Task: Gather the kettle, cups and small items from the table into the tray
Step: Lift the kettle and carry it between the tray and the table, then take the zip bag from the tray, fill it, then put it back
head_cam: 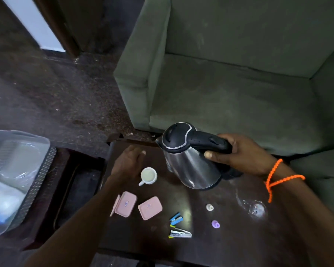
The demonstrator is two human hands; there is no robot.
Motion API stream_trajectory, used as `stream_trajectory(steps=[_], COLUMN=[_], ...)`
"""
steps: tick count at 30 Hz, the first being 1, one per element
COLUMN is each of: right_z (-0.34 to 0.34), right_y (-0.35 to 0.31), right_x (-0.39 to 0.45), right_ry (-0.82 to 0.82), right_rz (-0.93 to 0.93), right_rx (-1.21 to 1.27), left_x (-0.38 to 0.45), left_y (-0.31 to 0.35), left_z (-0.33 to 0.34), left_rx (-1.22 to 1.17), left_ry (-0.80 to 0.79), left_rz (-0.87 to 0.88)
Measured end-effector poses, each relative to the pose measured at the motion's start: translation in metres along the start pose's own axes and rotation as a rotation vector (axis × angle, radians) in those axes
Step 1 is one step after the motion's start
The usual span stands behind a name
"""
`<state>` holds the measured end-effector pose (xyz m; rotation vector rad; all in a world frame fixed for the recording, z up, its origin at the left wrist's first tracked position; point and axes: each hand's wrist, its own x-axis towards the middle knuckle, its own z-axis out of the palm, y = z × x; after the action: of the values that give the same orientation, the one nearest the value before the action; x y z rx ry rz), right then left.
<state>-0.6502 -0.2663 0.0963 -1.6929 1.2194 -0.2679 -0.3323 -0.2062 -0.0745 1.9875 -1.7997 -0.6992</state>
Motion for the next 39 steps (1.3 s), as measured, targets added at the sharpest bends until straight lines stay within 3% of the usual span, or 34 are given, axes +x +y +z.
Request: stream_trajectory(steps=[5,14,18,25,29,39], right_z=[0.046,0.177,0.263,0.369,0.43,0.506], right_y=[-0.03,-0.113,-0.167,-0.222,-0.238,-0.21], right_x=[0.037,0.13,0.179,0.232,0.264,0.311], right_ry=[-0.033,-0.083,-0.174,-0.185,-0.215,-0.142], right_rz=[-0.085,-0.245,-0.331,-0.375,-0.42,-0.446], right_rx=[0.298,0.436,0.453,0.501,0.448,0.27], left_x=[-0.022,-0.101,-0.152,-0.202,-0.212,-0.178], left_y=[-0.049,-0.165,-0.227,-0.286,-0.316,-0.342], left_z=[-0.059,-0.151,-0.182,-0.181,-0.166,-0.147], left_rx=[-0.015,0.033,-0.033,-0.122,-0.199,-0.116], left_ry=[0.068,0.275,0.41,0.428,0.341,0.358], left_rz=[-0.128,-0.401,-0.648,-0.913,-1.094,-1.25])
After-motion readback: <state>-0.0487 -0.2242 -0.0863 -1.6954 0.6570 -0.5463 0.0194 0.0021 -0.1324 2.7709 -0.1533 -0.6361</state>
